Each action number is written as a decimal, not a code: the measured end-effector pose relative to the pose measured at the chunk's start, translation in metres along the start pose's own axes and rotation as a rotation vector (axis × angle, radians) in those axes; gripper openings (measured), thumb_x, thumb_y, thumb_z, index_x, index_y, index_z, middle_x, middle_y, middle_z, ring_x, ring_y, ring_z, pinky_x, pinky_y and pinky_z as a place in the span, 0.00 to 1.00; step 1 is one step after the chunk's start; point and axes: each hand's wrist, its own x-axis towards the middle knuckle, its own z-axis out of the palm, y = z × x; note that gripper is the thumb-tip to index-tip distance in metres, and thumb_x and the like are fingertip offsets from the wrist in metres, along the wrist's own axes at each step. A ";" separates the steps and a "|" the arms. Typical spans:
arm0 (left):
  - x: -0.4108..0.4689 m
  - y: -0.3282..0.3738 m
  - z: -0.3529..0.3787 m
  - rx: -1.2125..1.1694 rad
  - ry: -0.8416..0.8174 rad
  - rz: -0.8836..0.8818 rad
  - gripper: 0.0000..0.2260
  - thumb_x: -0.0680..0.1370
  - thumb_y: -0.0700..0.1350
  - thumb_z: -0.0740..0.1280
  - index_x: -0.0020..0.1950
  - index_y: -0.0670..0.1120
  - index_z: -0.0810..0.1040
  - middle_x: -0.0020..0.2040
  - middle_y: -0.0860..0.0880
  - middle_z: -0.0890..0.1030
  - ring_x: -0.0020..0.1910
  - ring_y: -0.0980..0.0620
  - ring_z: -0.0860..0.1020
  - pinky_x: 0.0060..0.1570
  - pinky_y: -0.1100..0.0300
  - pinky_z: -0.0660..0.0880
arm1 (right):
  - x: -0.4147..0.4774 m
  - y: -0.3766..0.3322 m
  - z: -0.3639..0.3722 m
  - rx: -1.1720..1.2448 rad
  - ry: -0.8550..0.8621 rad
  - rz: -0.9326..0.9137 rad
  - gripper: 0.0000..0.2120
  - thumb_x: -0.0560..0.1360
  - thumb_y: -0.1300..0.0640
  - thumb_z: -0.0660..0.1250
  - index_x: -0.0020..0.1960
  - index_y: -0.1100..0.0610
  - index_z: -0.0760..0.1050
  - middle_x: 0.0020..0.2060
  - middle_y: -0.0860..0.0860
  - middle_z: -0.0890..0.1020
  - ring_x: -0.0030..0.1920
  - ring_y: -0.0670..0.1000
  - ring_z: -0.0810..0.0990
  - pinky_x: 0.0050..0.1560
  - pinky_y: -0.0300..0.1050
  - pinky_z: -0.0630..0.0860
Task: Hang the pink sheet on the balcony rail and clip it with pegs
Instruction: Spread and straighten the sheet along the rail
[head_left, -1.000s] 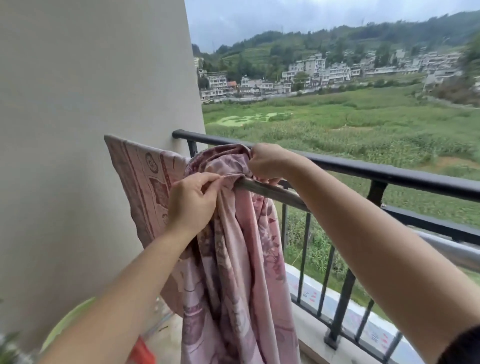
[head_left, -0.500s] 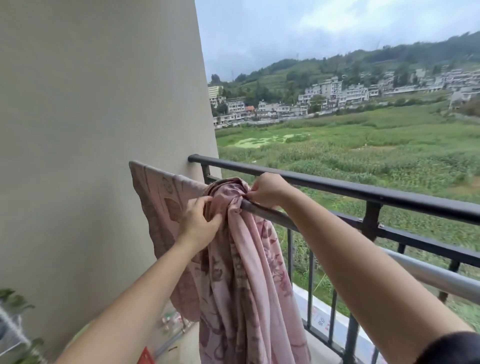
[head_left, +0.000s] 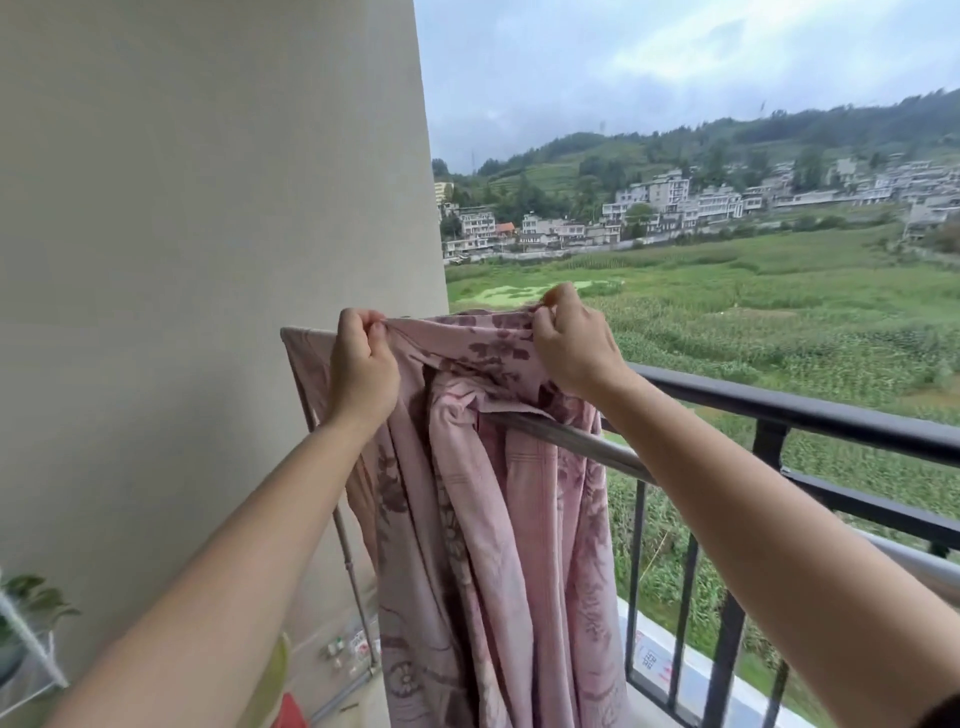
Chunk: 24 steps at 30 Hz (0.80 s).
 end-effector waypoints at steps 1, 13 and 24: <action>0.001 -0.001 -0.002 0.016 -0.003 0.010 0.05 0.84 0.38 0.55 0.55 0.44 0.69 0.42 0.58 0.67 0.41 0.57 0.68 0.43 0.67 0.62 | -0.002 0.003 0.002 -0.052 0.008 -0.101 0.14 0.82 0.47 0.55 0.60 0.57 0.65 0.43 0.53 0.83 0.35 0.53 0.78 0.36 0.51 0.75; -0.017 -0.086 -0.002 0.433 -0.397 0.283 0.22 0.76 0.62 0.56 0.53 0.49 0.81 0.43 0.48 0.72 0.43 0.48 0.76 0.44 0.56 0.73 | -0.012 0.034 0.011 -0.732 -0.286 -0.042 0.18 0.76 0.33 0.63 0.48 0.48 0.77 0.44 0.49 0.77 0.41 0.52 0.78 0.39 0.47 0.79; 0.017 -0.080 0.010 0.313 -0.058 0.100 0.20 0.81 0.58 0.60 0.36 0.46 0.73 0.30 0.51 0.73 0.31 0.47 0.74 0.29 0.54 0.66 | 0.005 -0.001 0.046 -0.187 -0.172 0.116 0.16 0.83 0.57 0.56 0.68 0.58 0.73 0.59 0.60 0.81 0.55 0.59 0.80 0.53 0.53 0.78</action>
